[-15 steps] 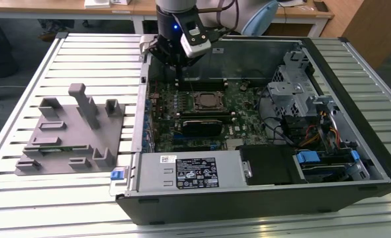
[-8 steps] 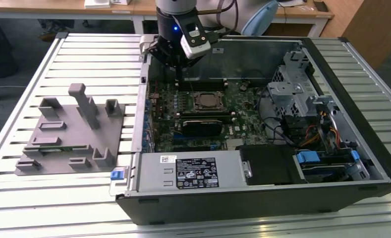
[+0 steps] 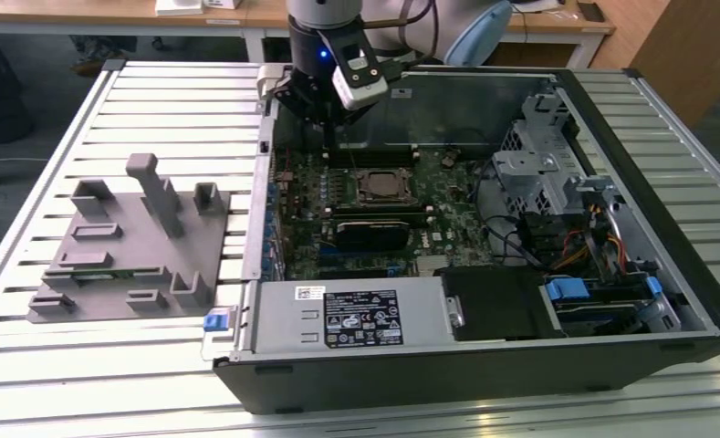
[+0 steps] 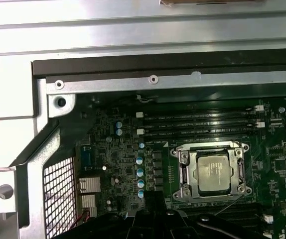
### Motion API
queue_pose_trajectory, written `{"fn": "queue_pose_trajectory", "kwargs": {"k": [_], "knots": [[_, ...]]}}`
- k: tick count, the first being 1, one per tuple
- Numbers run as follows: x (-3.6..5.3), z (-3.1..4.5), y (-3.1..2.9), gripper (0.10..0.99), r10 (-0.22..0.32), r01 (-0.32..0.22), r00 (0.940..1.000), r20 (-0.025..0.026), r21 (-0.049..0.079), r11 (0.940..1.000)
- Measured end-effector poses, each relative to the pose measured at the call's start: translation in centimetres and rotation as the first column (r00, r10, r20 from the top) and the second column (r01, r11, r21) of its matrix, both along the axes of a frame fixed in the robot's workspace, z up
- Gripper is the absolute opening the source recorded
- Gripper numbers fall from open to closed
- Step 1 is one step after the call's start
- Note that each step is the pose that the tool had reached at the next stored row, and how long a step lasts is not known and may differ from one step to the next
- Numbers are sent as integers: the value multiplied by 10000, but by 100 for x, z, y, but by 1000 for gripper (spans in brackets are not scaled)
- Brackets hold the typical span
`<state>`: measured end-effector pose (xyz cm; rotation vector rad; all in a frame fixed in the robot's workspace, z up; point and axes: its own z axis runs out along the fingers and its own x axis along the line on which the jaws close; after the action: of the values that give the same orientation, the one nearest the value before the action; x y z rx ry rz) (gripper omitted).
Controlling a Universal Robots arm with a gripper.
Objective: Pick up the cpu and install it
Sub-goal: 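Install the first cpu locking lever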
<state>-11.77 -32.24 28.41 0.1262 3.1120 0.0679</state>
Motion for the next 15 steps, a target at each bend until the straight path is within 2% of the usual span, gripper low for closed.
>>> {"fn": "queue_pose_trajectory", "kwargs": {"k": [8, 15], "knots": [[-1, -47, 9, 106, -1, 1, 10000, -1, -1, 10000], [0, -70, 66, 106, 0, 0, 10000, 0, -1, 10000]]}}
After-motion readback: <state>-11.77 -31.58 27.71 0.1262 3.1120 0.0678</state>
